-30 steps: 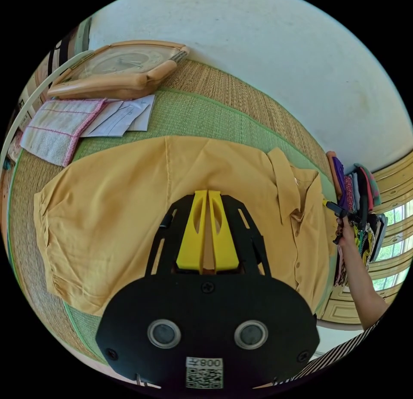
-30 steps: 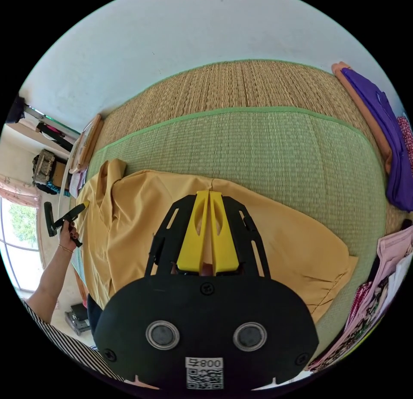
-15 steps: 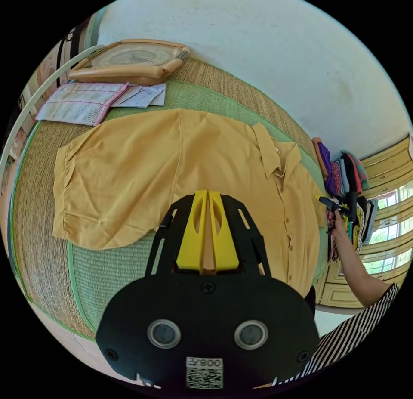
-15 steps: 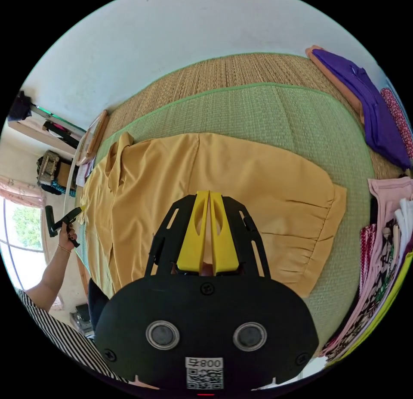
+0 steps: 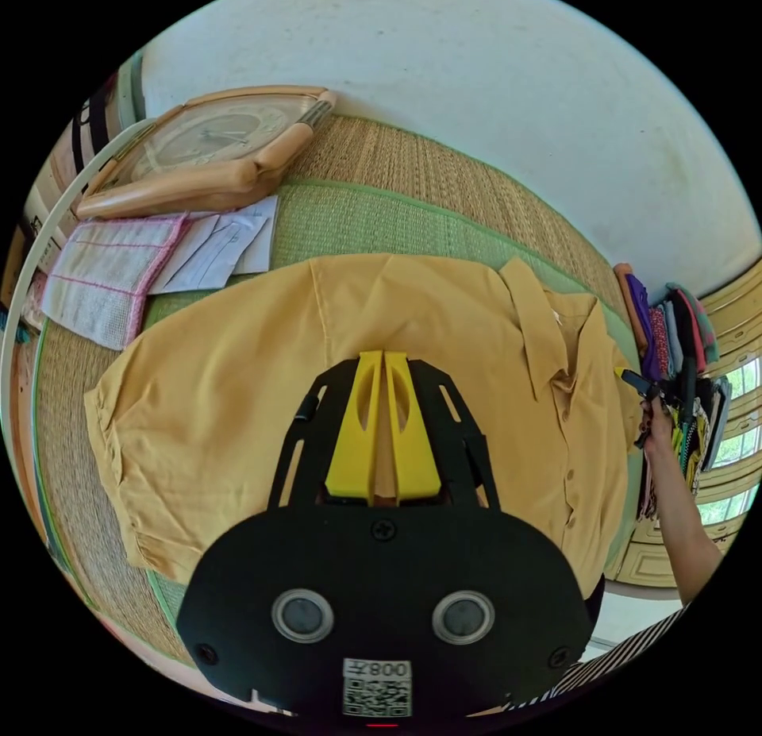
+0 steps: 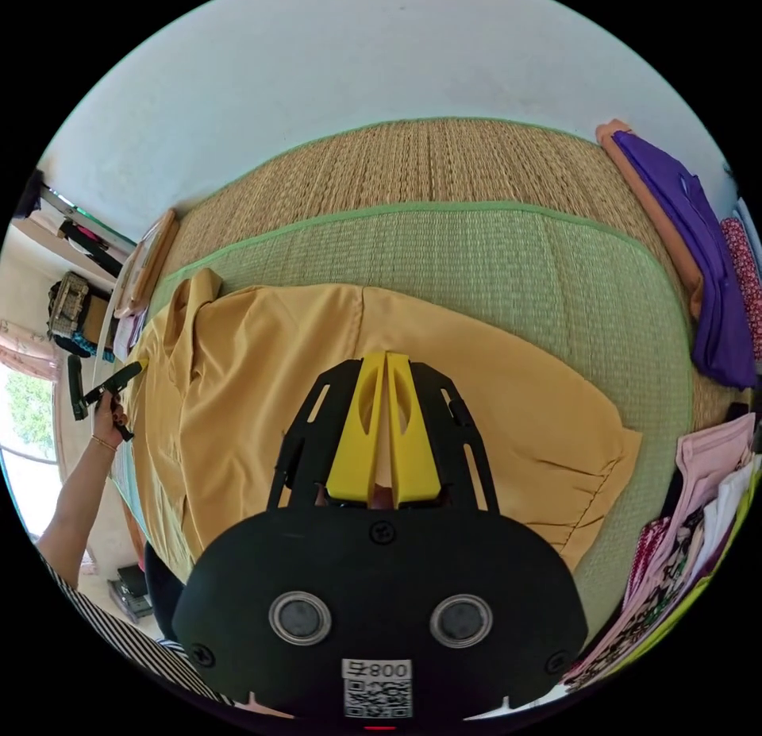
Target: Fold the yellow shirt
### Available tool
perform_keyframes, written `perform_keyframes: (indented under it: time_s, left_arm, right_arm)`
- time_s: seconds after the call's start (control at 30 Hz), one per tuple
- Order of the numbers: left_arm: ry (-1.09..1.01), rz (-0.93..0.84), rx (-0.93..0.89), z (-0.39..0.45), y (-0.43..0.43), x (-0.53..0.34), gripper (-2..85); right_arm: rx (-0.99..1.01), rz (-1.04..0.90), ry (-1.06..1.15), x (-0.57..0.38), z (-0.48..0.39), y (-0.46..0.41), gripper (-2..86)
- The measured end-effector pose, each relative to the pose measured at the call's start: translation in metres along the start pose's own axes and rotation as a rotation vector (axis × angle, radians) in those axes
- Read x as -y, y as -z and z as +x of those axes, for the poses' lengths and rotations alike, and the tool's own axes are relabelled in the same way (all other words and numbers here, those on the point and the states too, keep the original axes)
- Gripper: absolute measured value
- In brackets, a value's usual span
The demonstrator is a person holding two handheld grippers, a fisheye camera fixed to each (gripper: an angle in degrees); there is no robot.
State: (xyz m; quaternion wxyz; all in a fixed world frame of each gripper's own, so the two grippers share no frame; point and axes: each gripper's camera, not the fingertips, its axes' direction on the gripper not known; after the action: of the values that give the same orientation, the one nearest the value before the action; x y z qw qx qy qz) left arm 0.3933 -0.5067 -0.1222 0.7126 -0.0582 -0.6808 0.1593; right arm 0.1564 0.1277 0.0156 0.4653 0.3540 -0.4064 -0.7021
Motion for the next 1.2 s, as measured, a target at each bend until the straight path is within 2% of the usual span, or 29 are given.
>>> perform_keyframes:
  time_s: [0.2, 0.4, 0.6, 0.83, 1.03, 1.2]
  left_arm:
    - [0.018, 0.007, -0.014, -0.007, 0.014, -0.004, 0.3]
    - [-0.002, 0.034, -0.149, -0.028, 0.064, -0.090, 0.7]
    - [0.082, -0.049, -0.158, -0.079, 0.121, -0.220, 3.0]
    - [0.228, -0.136, -0.231, -0.129, 0.171, -0.345, 6.5]
    - [0.206, -0.240, -0.230, -0.128, 0.174, -0.399, 6.6]
    - [0.176, -0.249, -0.158, -0.127, 0.181, -0.407, 3.3]
  right_arm:
    - [0.006, -0.009, -0.010, 0.012, 0.009, 0.000, 0.2]
    - [0.037, 0.038, 0.015, -0.030, 0.020, 0.026, 0.3]
    - [0.140, 0.038, 0.044, -0.128, 0.020, 0.069, 1.1]
    - [0.160, -0.125, 0.042, -0.263, -0.001, 0.089, 5.8]
    - [0.213, -0.210, -0.049, -0.342, -0.002, 0.088, 7.3]
    - [0.159, -0.273, -0.043, -0.372, -0.016, 0.079, 7.1]
